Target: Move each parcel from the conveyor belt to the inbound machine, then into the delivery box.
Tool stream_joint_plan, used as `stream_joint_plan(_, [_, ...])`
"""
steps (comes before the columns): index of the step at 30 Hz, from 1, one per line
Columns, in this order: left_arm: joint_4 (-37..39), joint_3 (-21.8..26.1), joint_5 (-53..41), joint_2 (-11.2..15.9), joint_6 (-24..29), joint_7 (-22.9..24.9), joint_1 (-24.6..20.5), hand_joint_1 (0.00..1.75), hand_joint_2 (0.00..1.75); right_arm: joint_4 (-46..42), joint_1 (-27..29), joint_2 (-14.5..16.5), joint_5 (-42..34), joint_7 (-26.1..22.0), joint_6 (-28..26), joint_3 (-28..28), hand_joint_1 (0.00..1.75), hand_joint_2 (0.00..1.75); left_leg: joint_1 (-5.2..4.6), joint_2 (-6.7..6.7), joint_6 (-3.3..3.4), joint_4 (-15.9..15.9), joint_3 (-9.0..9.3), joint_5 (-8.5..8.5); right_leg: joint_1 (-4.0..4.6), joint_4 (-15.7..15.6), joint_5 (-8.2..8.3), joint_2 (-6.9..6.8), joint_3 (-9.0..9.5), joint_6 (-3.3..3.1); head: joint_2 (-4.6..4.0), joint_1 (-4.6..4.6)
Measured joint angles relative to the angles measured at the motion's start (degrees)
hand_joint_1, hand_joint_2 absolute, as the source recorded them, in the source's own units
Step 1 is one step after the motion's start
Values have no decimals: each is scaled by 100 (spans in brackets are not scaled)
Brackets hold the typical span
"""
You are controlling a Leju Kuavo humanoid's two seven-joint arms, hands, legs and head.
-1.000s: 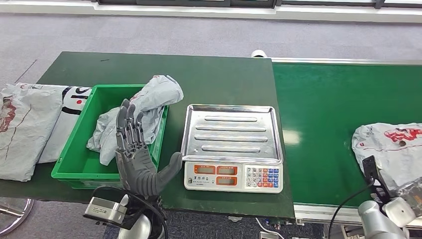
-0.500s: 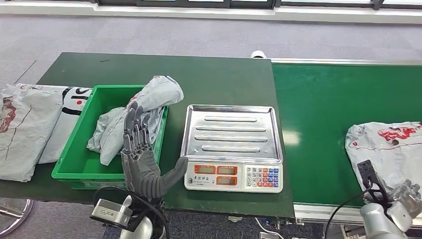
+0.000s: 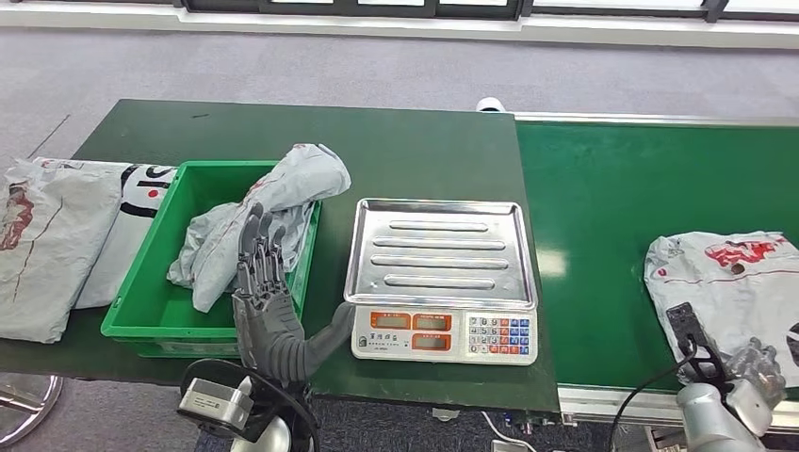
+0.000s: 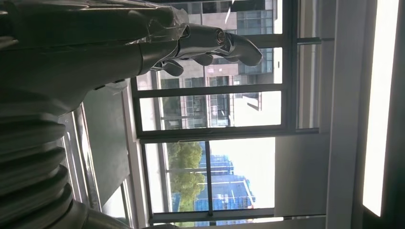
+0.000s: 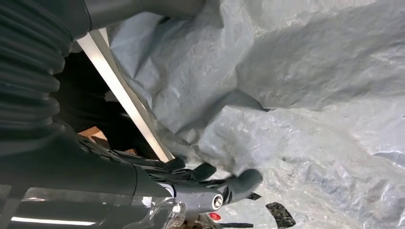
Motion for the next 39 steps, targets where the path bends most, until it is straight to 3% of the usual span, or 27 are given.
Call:
stream_joint_plan(9, [30,-1,57,9,-83,0,24,0,175,33,72,21,105,218,-73,33,175,175,-6,-4,9,0,-4,1,-6,0,-2,-5,-4,7,0,0])
stream_joint_plan(16, [226,-2,-57,13,321,0,-13,0,175,44,91,26,106,419,-42,235,175,175,-6,-3,8,0,-4,1,-5,0,-2,-5,-13,7,0,0])
stream_joint_plan(30, [412,-4,3,13,410,0,-40,0,175,73,76,43,106,492,-17,411,175,175,-6,-4,9,0,0,1,-6,0,-2,-5,-13,7,1,1])
stream_joint_plan(39, [561,-4,65,2,502,0,-92,0,175,87,67,82,105,281,-683,427,175,175,-6,-5,8,0,-29,-1,-6,0,-4,-6,-14,10,1,1])
